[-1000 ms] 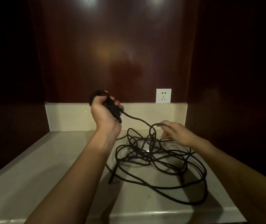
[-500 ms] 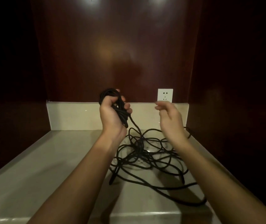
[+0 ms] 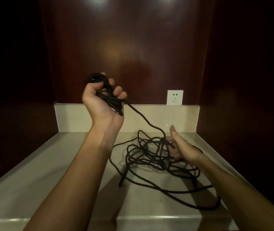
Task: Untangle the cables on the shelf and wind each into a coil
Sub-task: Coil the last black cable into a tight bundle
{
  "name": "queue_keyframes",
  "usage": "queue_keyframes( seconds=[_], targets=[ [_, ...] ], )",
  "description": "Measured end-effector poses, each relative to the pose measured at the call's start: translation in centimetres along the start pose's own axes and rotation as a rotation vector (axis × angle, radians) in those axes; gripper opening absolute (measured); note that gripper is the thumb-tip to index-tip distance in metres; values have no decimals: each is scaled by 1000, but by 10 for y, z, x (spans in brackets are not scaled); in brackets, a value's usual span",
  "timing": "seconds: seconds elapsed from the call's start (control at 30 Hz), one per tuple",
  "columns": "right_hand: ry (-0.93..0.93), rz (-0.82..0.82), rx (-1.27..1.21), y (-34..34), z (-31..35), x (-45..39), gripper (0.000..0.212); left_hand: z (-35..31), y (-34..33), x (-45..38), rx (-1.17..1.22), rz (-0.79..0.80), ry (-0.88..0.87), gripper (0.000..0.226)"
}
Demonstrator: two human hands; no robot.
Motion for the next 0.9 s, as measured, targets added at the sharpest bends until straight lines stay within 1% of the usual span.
queue_keyframes(
  seconds=[0.07, 0.13, 0.17, 0.2, 0.23, 0.27, 0.3, 0.33, 0.37, 0.4, 0.43, 0.47, 0.53, 0.57, 0.6, 0.67, 0.7, 0.77, 0.8, 0.83, 0.9],
  targets=[
    [4, 73, -91, 5, 0, -1, 100, -4, -3, -1, 21, 10, -21, 20],
    [36, 134, -75, 7, 9, 0, 107, 0, -5, 0, 10, 22, -7, 21],
    [35, 127, -41, 9, 13, 1, 112, 3, -4, 1, -3, 20, 2, 21],
    [43, 93, 20, 11, 20, 3, 110, 6, -2, 1, -19, 12, 6, 21],
    [68, 42, 101, 12, 30, 6, 98, 7, 1, 1, -31, 2, 4, 21],
    [132, -27, 147, 12, 42, 11, 84, 8, 3, 0, -40, -10, -1, 21],
    [215, -120, 126, 13, 54, 17, 72, 8, 5, -1, -45, -22, -6, 20],
    [295, -215, 53, 14, 67, 24, 63, 9, 7, -1, -48, -33, -11, 20],
    [370, -264, 6, 10, 80, 31, 56, 11, 9, -1, -50, -37, -15, 21],
    [420, -269, 5, 3, 91, 37, 49, 13, 9, -1, -54, -37, -19, 21],
    [451, -268, 44, -6, 102, 43, 42, 15, 8, 1, -59, -32, -21, 21],
    [455, -302, 105, -12, 106, 43, 34, 17, 7, 2, -67, -26, -21, 21],
    [398, -381, 148, -16, 111, 43, 25, 21, 7, 4, -96, -14, -19, 22],
    [343, -365, 117, -18, 110, 40, 22, 22, 6, 4, -117, -3, -32, 22],
    [286, -316, 36, -21, 108, 35, 20, 22, 6, 4, -151, 7, -62, 21],
    [202, -212, -147, -32, 105, 31, 23, 22, 7, 4, -233, 17, -160, 16],
    [194, -185, -169, -38, 106, 31, 27, 22, 8, 3, -276, 9, -212, 13],
    [231, -152, -103, -49, 107, 33, 29, 19, 11, -1, -389, -15, -305, 4],
    [246, -136, -67, -52, 106, 35, 28, 16, 13, -4, -460, -3, -357, 4],
    [244, -108, -66, -52, 104, 38, 27, 12, 13, -7, -544, 37, -415, 7],
    [215, -2, -213, -48, 96, 41, 26, 5, 8, -7, -823, 215, -569, 8]
  ],
)
Point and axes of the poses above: each hand's wrist, its own x-axis away from the middle knuckle, its own y-axis out of the back of the hand, z = x × y, the point moved 6 cm from there along -x, towards the middle knuckle, and after that the axes turned 15 degrees about x, right-handed, at the moved point
